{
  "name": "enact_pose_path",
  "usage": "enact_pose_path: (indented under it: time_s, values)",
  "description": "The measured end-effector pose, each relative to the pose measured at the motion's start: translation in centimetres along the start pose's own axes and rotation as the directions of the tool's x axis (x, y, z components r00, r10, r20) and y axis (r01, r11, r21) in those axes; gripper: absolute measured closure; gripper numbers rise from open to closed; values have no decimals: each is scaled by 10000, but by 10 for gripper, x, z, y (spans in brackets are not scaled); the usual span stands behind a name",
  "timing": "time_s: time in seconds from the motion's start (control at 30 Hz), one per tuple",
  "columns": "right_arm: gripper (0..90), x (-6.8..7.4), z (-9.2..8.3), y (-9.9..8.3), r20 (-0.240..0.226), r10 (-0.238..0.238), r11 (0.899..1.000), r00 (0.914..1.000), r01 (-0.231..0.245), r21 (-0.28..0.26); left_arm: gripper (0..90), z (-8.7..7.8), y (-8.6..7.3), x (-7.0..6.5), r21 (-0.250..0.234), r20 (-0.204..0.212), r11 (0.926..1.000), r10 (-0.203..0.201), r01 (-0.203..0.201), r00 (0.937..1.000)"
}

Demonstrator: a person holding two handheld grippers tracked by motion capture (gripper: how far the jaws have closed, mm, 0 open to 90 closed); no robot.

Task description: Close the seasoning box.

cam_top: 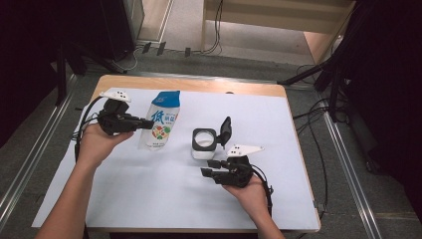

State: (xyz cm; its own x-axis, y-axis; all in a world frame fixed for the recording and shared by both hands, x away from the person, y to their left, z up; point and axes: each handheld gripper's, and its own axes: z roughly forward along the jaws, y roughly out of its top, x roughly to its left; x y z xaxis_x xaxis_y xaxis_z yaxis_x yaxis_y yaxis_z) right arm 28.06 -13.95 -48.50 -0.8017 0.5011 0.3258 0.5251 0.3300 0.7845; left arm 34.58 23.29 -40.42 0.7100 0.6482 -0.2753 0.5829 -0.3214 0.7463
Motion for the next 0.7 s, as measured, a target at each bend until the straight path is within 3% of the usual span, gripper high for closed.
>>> enact_pose_path:
  time_s: [0.37,0.53,0.7]
  values:
    - [577,-11,-14,-4,484,373,9993,9981,-373,-19,898,14,-4,33,-125,-560,9982,-587,581,9967]
    - [578,-18,-19,-8,723,586,9982,9957,-576,-161,898,18,-6,43,-333,-957,9971,-715,686,9928]
    - [578,-25,-23,-9,953,834,9965,9919,-820,-187,897,20,-13,52,-405,-1077,9957,-877,838,9903]
